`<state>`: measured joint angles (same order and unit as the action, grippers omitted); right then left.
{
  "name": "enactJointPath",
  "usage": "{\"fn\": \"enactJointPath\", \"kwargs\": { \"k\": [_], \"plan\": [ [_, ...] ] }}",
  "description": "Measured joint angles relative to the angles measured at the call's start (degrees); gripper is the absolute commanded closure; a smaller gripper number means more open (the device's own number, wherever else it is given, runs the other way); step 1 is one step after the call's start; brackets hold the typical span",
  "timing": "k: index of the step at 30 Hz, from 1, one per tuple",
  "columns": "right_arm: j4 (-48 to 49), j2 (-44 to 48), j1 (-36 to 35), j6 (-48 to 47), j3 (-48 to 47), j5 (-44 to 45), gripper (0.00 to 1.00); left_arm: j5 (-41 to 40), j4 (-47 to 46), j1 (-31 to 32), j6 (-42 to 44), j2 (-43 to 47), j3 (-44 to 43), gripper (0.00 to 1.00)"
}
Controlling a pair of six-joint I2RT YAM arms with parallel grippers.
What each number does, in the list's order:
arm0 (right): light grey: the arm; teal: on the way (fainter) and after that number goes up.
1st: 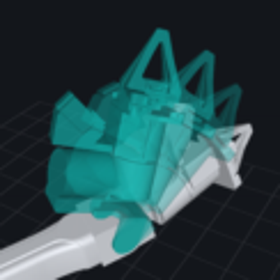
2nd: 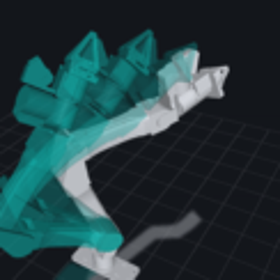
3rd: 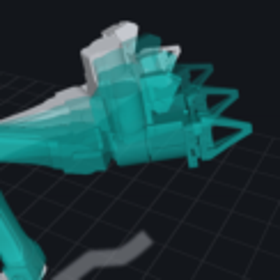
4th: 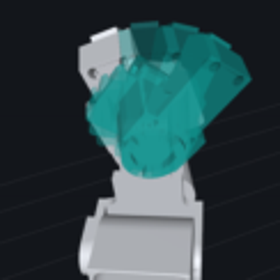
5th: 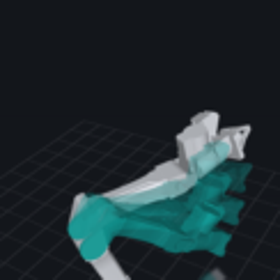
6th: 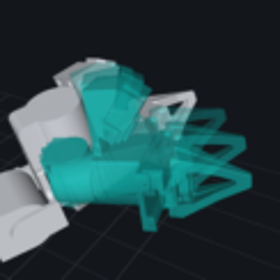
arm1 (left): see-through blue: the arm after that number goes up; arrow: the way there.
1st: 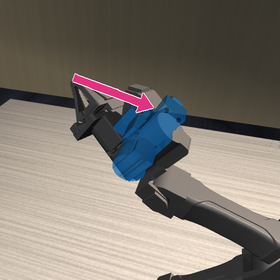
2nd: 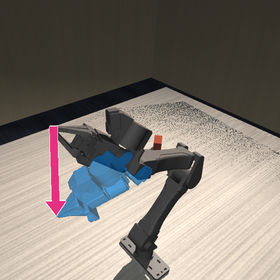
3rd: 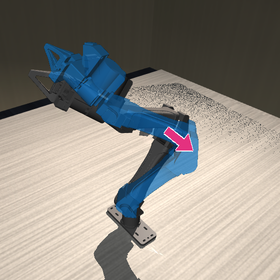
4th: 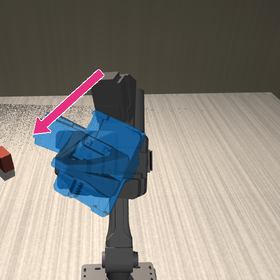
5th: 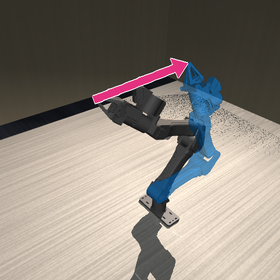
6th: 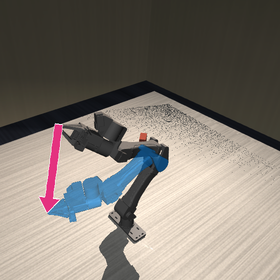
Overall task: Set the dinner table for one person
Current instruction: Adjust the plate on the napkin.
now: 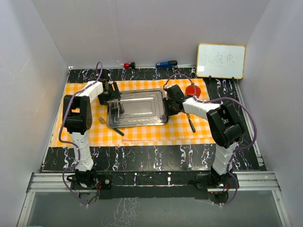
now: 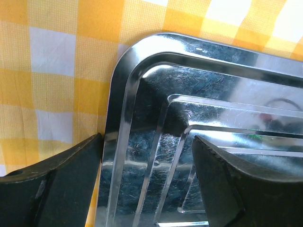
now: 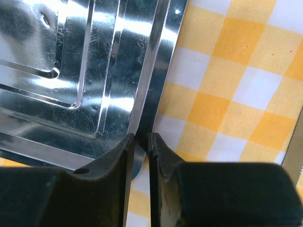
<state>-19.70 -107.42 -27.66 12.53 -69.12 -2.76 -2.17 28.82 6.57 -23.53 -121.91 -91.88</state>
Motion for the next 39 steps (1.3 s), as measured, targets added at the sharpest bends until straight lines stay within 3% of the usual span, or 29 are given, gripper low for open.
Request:
{"fn": "enactJointPath", "kwargs": {
  "k": [9, 14, 20, 24, 34, 39],
  "plan": [
    [-3.15, 0.39, -0.61, 0.22, -1.46, 5.38, 0.78, -0.04, 1.09, 0.02, 0.83, 0.59, -0.04, 0.23],
    [-5.88, 6.62, -0.59, -0.70, -1.77, 7.06, 0.78, -1.07, 3.67, -0.02, 1.29, 2.05, -0.87, 0.22],
    [-5.09, 17.29, -1.31, -1.70, -4.20, -1.33, 0.79, -4.02, 7.67, -0.07, 1.01, 7.15, -2.43, 0.22],
    [-3.74, 20.11, -6.10, -1.51, -4.72, -4.98, 0.79, -5.97, 9.86, -0.07, -0.70, 11.32, -2.47, 0.22],
    [-4.07, 15.96, -9.55, -0.28, -2.73, -5.18, 0.79, -6.12, 6.01, -0.07, -12.68, 30.86, 20.35, 0.19],
    [-0.46, 10.93, -14.58, -0.17, -2.34, -7.52, 0.79, -7.17, 5.49, -0.09, -16.20, 38.64, 22.58, 0.16]
  ]
}}
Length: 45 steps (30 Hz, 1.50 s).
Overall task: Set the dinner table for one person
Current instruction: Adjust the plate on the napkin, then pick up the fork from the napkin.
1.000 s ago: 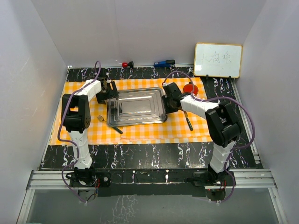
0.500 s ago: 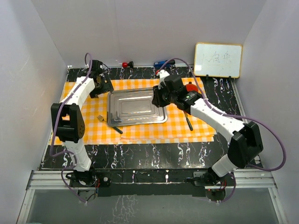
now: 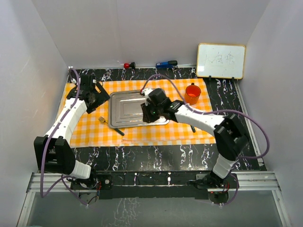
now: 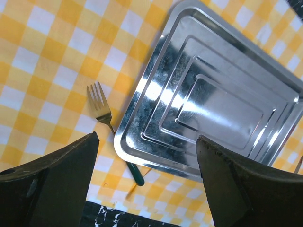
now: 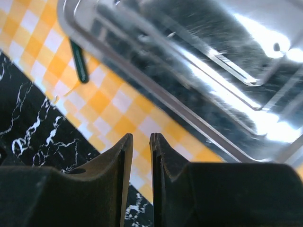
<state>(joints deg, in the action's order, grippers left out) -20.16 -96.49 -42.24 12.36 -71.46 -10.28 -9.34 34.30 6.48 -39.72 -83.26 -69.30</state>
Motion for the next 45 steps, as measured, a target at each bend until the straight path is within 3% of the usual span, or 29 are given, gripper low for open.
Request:
{"fn": "enactJointPath", "kwargs": {
  "k": [8, 14, 24, 26, 30, 45],
  "plan": [
    [0.72, -11.08, -13.73, -0.81, -3.50, 1.90, 0.76, -2.36, 0.46, -0.55, -0.37, 1.07, -1.88, 0.11],
    [0.46, -15.45, -17.70, -1.79, -7.56, 7.30, 0.73, 0.09, -0.70, -3.06, 0.28, 1.07, -1.86, 0.05],
    [-0.61, -22.45, -19.32, -3.91, -19.71, 14.21, 0.69, 3.02, -3.91, -4.13, 3.80, 2.93, 0.79, 0.01],
    [-0.72, -24.50, -19.47, -4.17, -22.01, 14.97, 0.59, 3.19, -4.44, -4.15, 4.57, 4.31, 1.53, 0.01],
    [-0.94, -27.65, -19.54, -4.48, -23.93, 15.34, 0.64, 3.02, -4.90, -4.50, 5.68, 6.25, 1.64, 0.01],
    [-1.51, -29.70, -19.63, -3.19, -23.93, 15.61, 0.63, 2.71, -5.18, -5.01, 6.14, 5.84, 1.81, 0.01]
  ]
}}
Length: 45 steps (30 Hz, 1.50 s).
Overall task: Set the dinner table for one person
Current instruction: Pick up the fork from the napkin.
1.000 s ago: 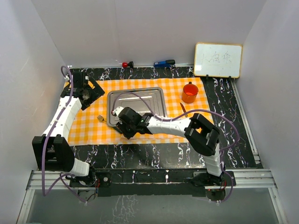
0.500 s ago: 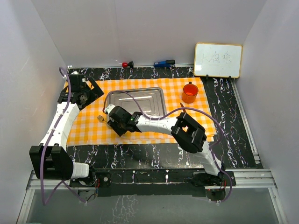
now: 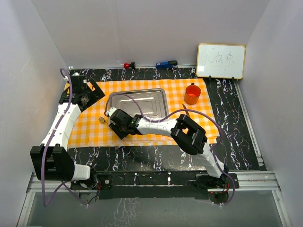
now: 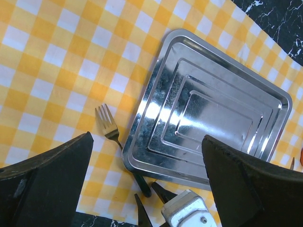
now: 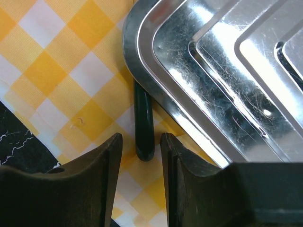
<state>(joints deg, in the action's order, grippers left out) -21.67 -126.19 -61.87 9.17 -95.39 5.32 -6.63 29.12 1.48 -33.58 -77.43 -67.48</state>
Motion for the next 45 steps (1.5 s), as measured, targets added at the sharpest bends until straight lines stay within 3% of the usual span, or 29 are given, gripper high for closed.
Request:
{"fn": "enactJointPath", "kwargs": {
  "k": [4, 9, 19, 28, 34, 38, 45],
  "plan": [
    [2.12, -0.90, 0.00, 0.33, -0.09, -0.79, 0.71, 0.00, -0.15, -0.04, -0.02, -0.09, 0.15, 0.01],
    [5.57, -1.81, 0.02, 1.16, -0.09, -0.79, 1.00, 0.04, -0.39, -0.11, -0.04, -0.15, 0.90, 0.01],
    [6.93, -2.10, 0.11, 2.56, -0.13, -2.25, 1.00, -0.46, -0.39, -0.24, -0.04, -0.17, 1.05, 0.01],
    [7.32, 0.17, -0.39, 4.55, -0.48, -15.15, 1.00, -2.08, 1.38, -0.66, 0.22, -0.11, 0.17, 0.01],
    [12.28, 2.75, -0.79, 7.76, -1.11, -17.20, 1.00, -2.75, 1.97, -1.18, 0.22, 0.52, -0.44, 0.01],
    [12.96, 1.25, -0.74, 9.64, -5.64, -15.17, 1.00, -3.89, 2.82, -1.55, 0.20, 1.25, -0.46, 0.01],
    [14.10, -9.99, -1.70, 12.48, -21.42, -7.26, 1.00, -8.09, 2.56, -5.16, -0.76, 1.60, -0.83, 0.01]
  ]
}}
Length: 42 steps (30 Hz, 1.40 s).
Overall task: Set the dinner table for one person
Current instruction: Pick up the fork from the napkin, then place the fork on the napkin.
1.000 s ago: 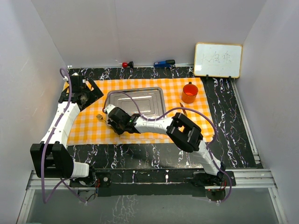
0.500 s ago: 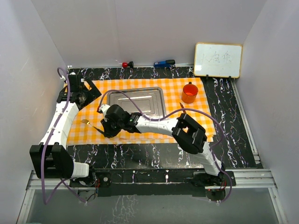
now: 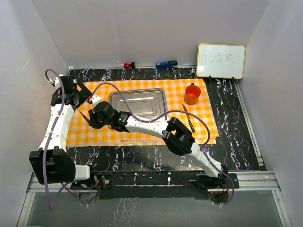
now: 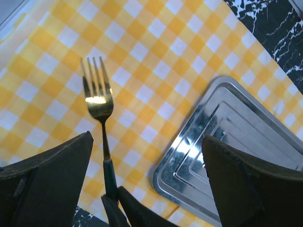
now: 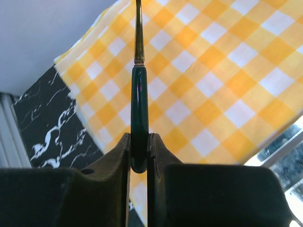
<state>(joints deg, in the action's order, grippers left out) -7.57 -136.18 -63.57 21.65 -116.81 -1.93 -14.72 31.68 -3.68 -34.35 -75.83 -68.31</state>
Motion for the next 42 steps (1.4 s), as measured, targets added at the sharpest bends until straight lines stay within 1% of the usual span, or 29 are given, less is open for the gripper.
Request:
{"fn": "enactJointPath", "kwargs": {
  "k": [4, 10, 11, 13, 14, 15, 16, 18, 21, 26, 28, 30, 33, 36, 37, 38, 39, 41, 42],
  "plan": [
    [-1.03, -6.16, -0.15, 1.05, -6.82, 3.43, 1.00, 0.28, 0.15, -2.14, 0.04, 0.24, 0.00, 0.01],
    [-2.91, -8.66, 1.16, 0.76, -5.81, 9.40, 0.99, 3.21, 1.81, -2.12, 0.35, 1.27, 0.07, 0.01],
    [-2.95, -8.66, 1.55, 0.74, -5.42, 9.86, 0.93, 3.37, 1.84, -2.12, 0.35, 1.33, 0.07, 0.01],
    [-2.86, -8.66, 2.49, 0.76, -5.11, 10.27, 0.73, 3.41, 1.81, -2.12, 0.35, 1.40, 0.07, 0.01],
    [-2.56, -8.66, 3.04, 0.76, -4.70, 10.43, 0.55, 3.41, 1.84, -2.14, 0.35, 1.42, 0.07, 0.01],
    [-2.12, -8.66, 3.54, 0.87, -4.17, 10.64, 0.45, 3.41, 1.84, -2.14, 0.35, 1.42, 0.07, 0.01],
    [-1.55, -8.66, 3.91, 1.22, -3.52, 10.84, 0.42, 3.41, 1.84, -2.14, 0.39, 1.42, 0.07, 0.01],
    [1.33, -8.52, 4.59, 0.76, -2.05, 10.84, 0.41, 3.41, 1.81, -2.14, 0.48, 1.44, 0.07, 0.01],
    [3.02, -7.63, 5.22, -0.39, 0.26, 10.84, 0.41, 3.39, 1.81, -2.16, 0.52, 1.44, 0.09, 0.01],
    [3.10, -6.58, 5.07, -2.73, 3.08, 12.44, 0.43, 3.15, 2.05, -2.16, 0.72, 1.44, 0.09, 0.01],
    [2.38, -4.70, 5.07, -4.04, 5.03, 13.70, 0.43, 3.13, 2.23, -2.16, 0.94, 1.44, 0.11, 0.01],
    [1.01, -1.53, 5.03, -5.40, 7.72, 15.28, 0.43, 3.13, 2.32, -2.16, 1.16, 1.27, 0.15, 0.01],
    [-0.76, 5.55, 5.33, -7.78, 10.99, 18.23, 0.44, 3.32, 2.43, -2.16, 1.18, -0.09, 0.15, 0.01],
    [-1.40, 13.88, 6.03, -11.04, 12.37, 23.56, 0.47, 4.13, 2.08, -2.16, 1.14, -2.67, 0.22, 0.01],
    [-1.27, 16.74, 6.34, -12.33, 12.87, 25.92, 0.52, 4.57, 1.57, -2.16, 1.09, -3.67, 0.50, 0.01],
    [-0.98, 20.11, 6.60, -13.79, 13.79, 28.89, 0.60, 4.90, 1.33, -2.16, 1.07, -4.37, 0.76, 0.01],
    [-0.94, 21.84, 6.93, -14.51, 14.27, 30.47, 0.71, 5.16, 1.18, -2.16, 0.92, -5.20, 1.07, 0.01],
    [-0.17, 27.08, 8.02, -15.96, 17.29, 34.69, 0.98, 5.73, 0.61, -2.16, 0.70, -6.73, 1.90, 0.02],
    [0.15, 29.44, 8.76, -16.02, 19.45, 36.17, 1.00, 6.05, 0.37, -2.16, 0.57, -7.54, 2.32, 0.03]
  ]
}}
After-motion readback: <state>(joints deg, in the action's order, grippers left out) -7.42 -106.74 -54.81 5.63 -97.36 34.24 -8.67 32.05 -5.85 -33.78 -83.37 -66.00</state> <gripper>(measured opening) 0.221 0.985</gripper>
